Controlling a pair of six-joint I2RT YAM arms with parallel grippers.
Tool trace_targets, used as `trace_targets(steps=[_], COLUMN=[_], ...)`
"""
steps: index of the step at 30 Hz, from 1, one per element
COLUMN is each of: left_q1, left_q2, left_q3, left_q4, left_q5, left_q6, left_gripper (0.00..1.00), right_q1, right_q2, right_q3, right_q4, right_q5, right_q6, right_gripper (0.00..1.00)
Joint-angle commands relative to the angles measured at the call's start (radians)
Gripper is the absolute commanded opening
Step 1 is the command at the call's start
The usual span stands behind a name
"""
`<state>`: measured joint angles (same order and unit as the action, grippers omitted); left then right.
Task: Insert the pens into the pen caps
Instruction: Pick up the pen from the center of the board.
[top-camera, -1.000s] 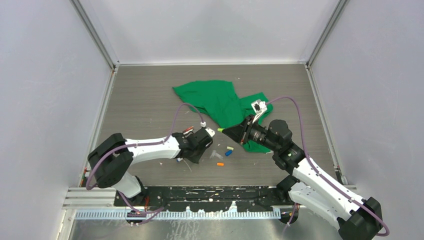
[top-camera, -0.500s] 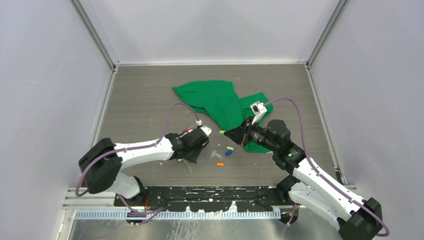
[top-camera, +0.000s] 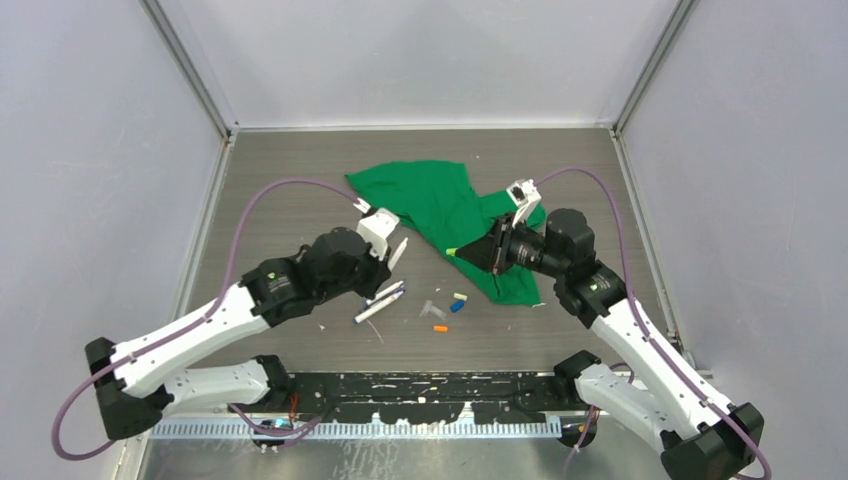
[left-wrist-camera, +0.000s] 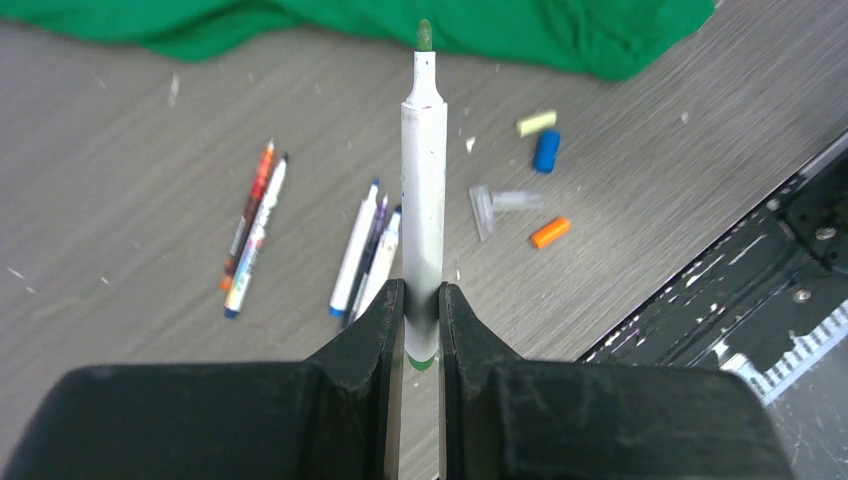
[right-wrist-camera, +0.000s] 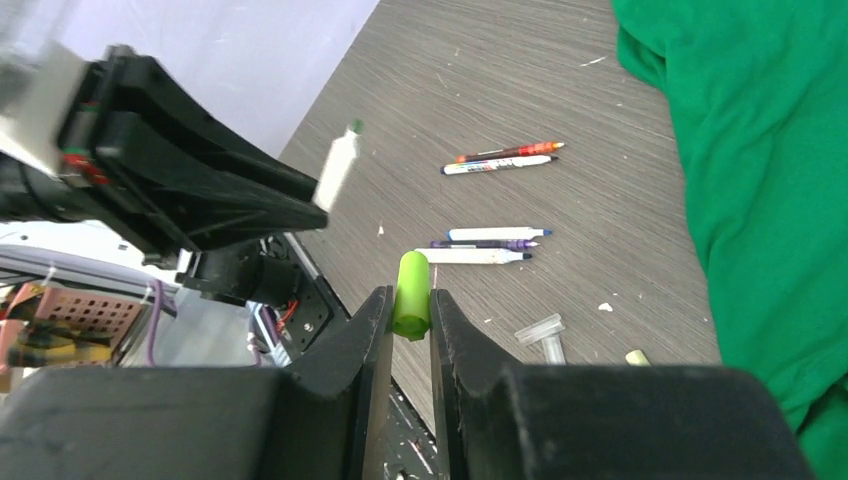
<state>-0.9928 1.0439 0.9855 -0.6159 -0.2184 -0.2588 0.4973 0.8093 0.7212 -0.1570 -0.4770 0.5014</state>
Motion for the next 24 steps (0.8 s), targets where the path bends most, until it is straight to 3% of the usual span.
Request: trace_targets(steps=[1,9,19,24], left_q1=[0.004,0.003,-0.059,-0.09], left_q2=[-0.067,-0.17,-0.166,-0.134], left_q3=[0.054,-0.06,-0.084,-0.072], left_q4=[-0.042,0.081,0.12,0.125], left_q5=[-0.008,0.137,0.255,0.291], left_q6=[0.146,0.261,0.262,0.259], left_gripper=[0.08,0.08,0.08,0.08], right_q1=[-0.062,-0.212,-0.205,-0.145], right_q2=[0.046,0.127,0.2,0.236], right_q3=[0.105,0.218,0.277,0.283], right_q4=[-0.061,-0.148,-0.185,-0.209], right_q5=[-0.187,-0.473,-0.602,-0.615], right_q6=[-0.026,-0.016,-0.026,-0.052], right_gripper=[0.13,0.13,0.15,0.15])
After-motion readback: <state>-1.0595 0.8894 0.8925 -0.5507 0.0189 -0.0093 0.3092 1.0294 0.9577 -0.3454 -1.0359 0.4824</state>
